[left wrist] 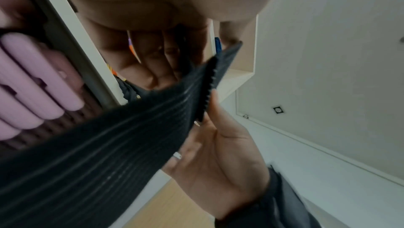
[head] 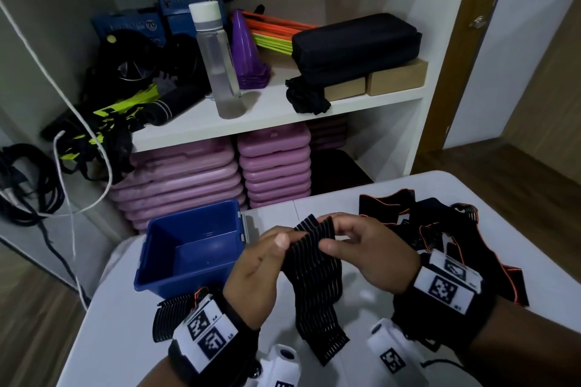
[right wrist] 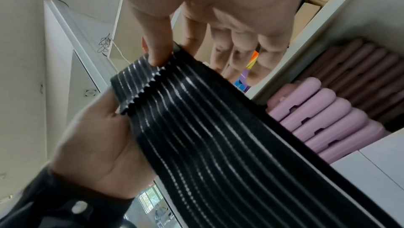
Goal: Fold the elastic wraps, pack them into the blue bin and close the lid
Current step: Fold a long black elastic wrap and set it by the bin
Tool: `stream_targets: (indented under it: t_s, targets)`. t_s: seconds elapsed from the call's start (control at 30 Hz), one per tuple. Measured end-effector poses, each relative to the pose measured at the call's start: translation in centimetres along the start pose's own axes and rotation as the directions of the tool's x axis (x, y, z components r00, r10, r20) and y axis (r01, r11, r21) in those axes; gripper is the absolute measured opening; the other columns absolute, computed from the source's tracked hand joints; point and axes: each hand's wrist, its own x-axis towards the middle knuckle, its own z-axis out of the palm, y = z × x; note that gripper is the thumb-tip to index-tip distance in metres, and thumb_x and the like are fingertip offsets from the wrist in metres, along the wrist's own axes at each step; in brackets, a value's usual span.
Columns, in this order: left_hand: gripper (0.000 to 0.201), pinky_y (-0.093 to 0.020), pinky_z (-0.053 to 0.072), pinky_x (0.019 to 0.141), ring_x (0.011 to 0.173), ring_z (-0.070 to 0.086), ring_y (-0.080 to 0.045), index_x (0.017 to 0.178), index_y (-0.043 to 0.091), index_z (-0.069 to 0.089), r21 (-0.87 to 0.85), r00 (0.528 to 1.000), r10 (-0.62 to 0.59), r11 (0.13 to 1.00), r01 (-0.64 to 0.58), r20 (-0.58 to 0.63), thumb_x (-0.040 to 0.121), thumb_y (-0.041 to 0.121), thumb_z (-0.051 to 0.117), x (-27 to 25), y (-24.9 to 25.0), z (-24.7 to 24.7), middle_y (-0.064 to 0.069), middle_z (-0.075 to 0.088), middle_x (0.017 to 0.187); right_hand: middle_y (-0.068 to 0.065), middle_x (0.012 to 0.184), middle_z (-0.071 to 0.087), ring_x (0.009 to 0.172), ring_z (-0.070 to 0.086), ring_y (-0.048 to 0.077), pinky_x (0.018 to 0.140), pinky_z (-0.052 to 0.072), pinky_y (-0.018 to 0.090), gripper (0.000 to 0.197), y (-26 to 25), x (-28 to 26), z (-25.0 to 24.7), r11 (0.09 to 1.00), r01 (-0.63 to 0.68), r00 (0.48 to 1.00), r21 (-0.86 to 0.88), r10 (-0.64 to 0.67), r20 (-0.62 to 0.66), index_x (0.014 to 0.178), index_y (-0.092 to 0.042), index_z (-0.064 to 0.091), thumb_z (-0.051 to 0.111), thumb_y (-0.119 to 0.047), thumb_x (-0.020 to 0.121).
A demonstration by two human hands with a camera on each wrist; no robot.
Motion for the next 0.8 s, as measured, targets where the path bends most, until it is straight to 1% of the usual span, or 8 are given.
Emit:
stream_targets:
  t_s: [0.07, 0.17, 0.2, 0.3, 0.4, 0.53, 0.67, 0.8]
  targets:
    - [0.037, -0.038, 0.053, 0.080, 0.092, 0.067, -0.024, 0.099, 0.025, 0.073, -0.007, 1.000, -0.029, 1.000, 0.029, 0.003, 0.093, 0.047, 0.043, 0.0, 0.1, 0.3, -0.011, 0.069, 0.099, 0.006, 0.097, 0.073, 0.095, 0.069, 0.023, 0.093, 0.053, 0.050, 0.021, -0.2, 0.0, 0.2, 0.998, -0.016, 0.999, -0.061, 0.014, -0.041, 0.092, -0.017, 0.070, 0.068, -0.036, 0.081]
    - [0.012, -0.019, 0.050, 0.074, 0.086, 0.066, -0.009, 0.095, 0.032, 0.072, 0.085, 0.999, -0.044, 0.995, 0.046, -0.026, 0.088, 0.025, 0.065, 0.2, 0.5, 0.6, 0.004, 0.070, 0.095, 0.005, 0.087, 0.072, 0.084, 0.070, 0.022, 0.083, 0.055, 0.051, 0.026, -0.1, -0.2, 0.8, 0.988, -0.018, 0.997, -0.150, 0.005, -0.082, 0.092, -0.028, 0.064, 0.061, -0.050, 0.076]
    - [0.024, -0.015, 0.050, 0.073, 0.086, 0.066, -0.006, 0.097, 0.033, 0.071, 0.114, 0.999, -0.033, 0.993, 0.037, -0.036, 0.087, 0.012, 0.068, 0.2, 0.4, 0.6, 0.007, 0.070, 0.095, 0.006, 0.084, 0.070, 0.078, 0.069, 0.021, 0.079, 0.055, 0.050, 0.023, 0.0, -0.3, 1.0, 0.980, -0.004, 0.996, -0.199, -0.014, -0.088, 0.093, -0.033, 0.061, 0.059, -0.050, 0.078]
    - [0.047, -0.014, 0.051, 0.075, 0.093, 0.065, -0.005, 0.112, 0.031, 0.061, 0.149, 0.999, -0.028, 0.988, 0.034, -0.047, 0.082, -0.005, 0.068, 0.2, 0.5, 0.8, 0.017, 0.066, 0.102, 0.006, 0.074, 0.063, 0.057, 0.057, 0.017, 0.059, 0.051, 0.038, 0.015, 0.2, -0.6, 1.3, 0.943, 0.052, 0.991, -0.328, -0.089, -0.099, 0.102, -0.040, 0.051, 0.058, -0.041, 0.088]
    - [0.055, -0.019, 0.053, 0.073, 0.091, 0.065, -0.007, 0.114, 0.034, 0.058, 0.149, 0.999, -0.011, 0.989, 0.016, -0.039, 0.078, -0.007, 0.069, 0.4, 0.6, 1.0, 0.017, 0.063, 0.103, -0.002, 0.071, 0.050, 0.048, 0.045, 0.007, 0.051, 0.039, 0.023, 0.032, 0.2, -0.7, 1.3, 0.926, 0.106, 0.983, -0.363, -0.153, -0.103, 0.120, -0.044, 0.045, 0.058, -0.030, 0.094]
    - [0.054, -0.019, 0.052, 0.080, 0.098, 0.063, -0.005, 0.117, 0.034, 0.058, 0.224, 1.000, 0.020, 0.974, -0.018, -0.008, 0.072, 0.004, 0.062, 0.8, 1.1, 1.7, 0.019, 0.063, 0.108, -0.012, 0.073, 0.050, 0.058, 0.052, 0.006, 0.064, 0.046, 0.026, 0.045, 0.9, 0.2, 0.9, 0.938, 0.077, 0.985, -0.338, -0.123, -0.119, 0.136, -0.039, 0.043, 0.056, -0.038, 0.093]
    - [0.060, -0.032, 0.050, 0.095, 0.116, 0.056, -0.012, 0.132, 0.031, 0.049, 0.277, 0.998, 0.058, 0.959, -0.062, 0.020, 0.073, 0.019, 0.056, 1.4, 1.4, 3.5, 0.019, 0.057, 0.120, 0.000, 0.094, 0.068, 0.089, 0.066, 0.012, 0.085, 0.052, 0.047, 0.027, 0.8, 1.1, -0.2, 0.990, 0.053, 0.991, -0.129, -0.068, -0.114, 0.112, -0.023, 0.059, 0.046, -0.040, 0.095]
    - [0.074, -0.039, 0.054, 0.084, 0.092, 0.063, -0.017, 0.136, 0.042, 0.041, 0.139, 0.998, 0.032, 0.990, -0.024, -0.054, 0.070, 0.034, 0.073, 2.8, 2.2, 5.9, 0.010, 0.058, 0.107, 0.020, 0.097, 0.066, 0.091, 0.065, 0.029, 0.094, 0.047, 0.056, 0.042, 0.2, 1.6, -2.8, 0.993, -0.044, 0.992, 0.108, 0.056, -0.111, 0.099, -0.013, 0.064, 0.043, -0.049, 0.094]
